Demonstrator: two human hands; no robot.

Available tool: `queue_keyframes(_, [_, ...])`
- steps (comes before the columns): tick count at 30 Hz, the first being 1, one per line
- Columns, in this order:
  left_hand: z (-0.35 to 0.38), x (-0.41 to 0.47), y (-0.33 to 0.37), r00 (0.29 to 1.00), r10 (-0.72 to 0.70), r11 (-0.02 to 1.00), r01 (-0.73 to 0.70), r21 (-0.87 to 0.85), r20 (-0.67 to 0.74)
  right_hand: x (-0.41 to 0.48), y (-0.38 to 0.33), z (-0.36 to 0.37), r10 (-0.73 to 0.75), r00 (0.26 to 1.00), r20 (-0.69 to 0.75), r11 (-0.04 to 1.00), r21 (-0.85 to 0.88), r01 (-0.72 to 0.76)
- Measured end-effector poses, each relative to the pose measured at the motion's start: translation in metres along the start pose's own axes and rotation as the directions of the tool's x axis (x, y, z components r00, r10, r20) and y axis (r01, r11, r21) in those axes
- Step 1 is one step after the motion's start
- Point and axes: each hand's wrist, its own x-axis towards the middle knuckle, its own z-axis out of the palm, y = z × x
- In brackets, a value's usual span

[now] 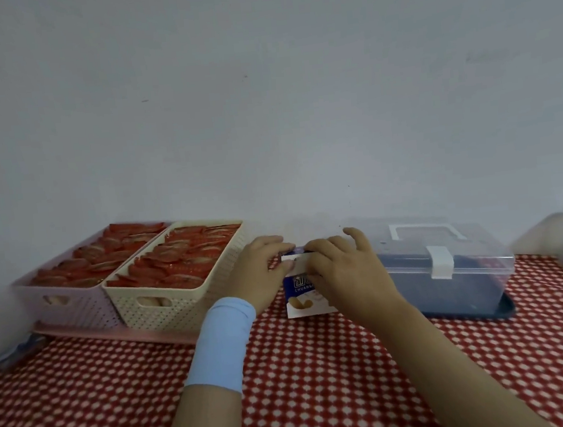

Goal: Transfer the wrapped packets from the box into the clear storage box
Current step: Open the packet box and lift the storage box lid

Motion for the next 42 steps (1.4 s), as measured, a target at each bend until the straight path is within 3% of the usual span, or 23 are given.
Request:
queue_keyframes(4, [-0.003, -0.005, 0.009, 0.997, 0.069, 0.998, -0.069, 0.007, -0.025, 0.004, 0.001, 0.000, 0.058, 0.998, 0.024, 0.998, 0.020, -0.059])
queue_keyframes(12, [-0.004, -0.006, 0.014, 0.997, 0.074, 0.997, -0.074, 0.008, -0.024, 0.013, 0.001, -0.015, 0.200, 0.979, -0.034, 0.945, 0.270, -0.184])
queue_keyframes(16, [-0.004, -0.005, 0.010, 0.999, 0.043, 0.998, -0.044, -0.037, -0.023, 0.012, 0.008, -0.031, 0.283, 0.914, 0.291, 0.767, 0.504, -0.398])
queue_keyframes(24, [-0.001, -0.011, 0.013, 1.000, 0.020, 0.993, -0.020, -0.114, -0.002, 0.014, 0.007, -0.041, 0.289, 0.881, 0.375, 0.819, 0.379, -0.431])
queue_keyframes(30, [-0.010, -0.011, 0.028, 0.998, 0.048, 0.999, -0.047, -0.011, 0.031, 0.014, 0.003, -0.051, 0.314, 0.875, 0.368, 0.845, 0.313, -0.434])
queue_keyframes(35, [-0.012, -0.011, 0.027, 0.999, 0.030, 0.999, -0.029, -0.044, 0.014, 0.015, 0.001, -0.051, 0.319, 0.890, 0.325, 0.845, 0.327, -0.422])
queue_keyframes(39, [-0.010, -0.012, 0.017, 0.993, -0.029, 0.979, 0.052, -0.199, 0.116, 0.016, 0.001, -0.050, 0.363, 0.873, 0.326, 0.790, 0.390, -0.474])
queue_keyframes(42, [-0.008, -0.009, 0.008, 0.990, -0.051, 0.983, 0.073, -0.171, 0.133, 0.021, 0.006, -0.044, 0.394, 0.838, 0.377, 0.704, 0.463, -0.539])
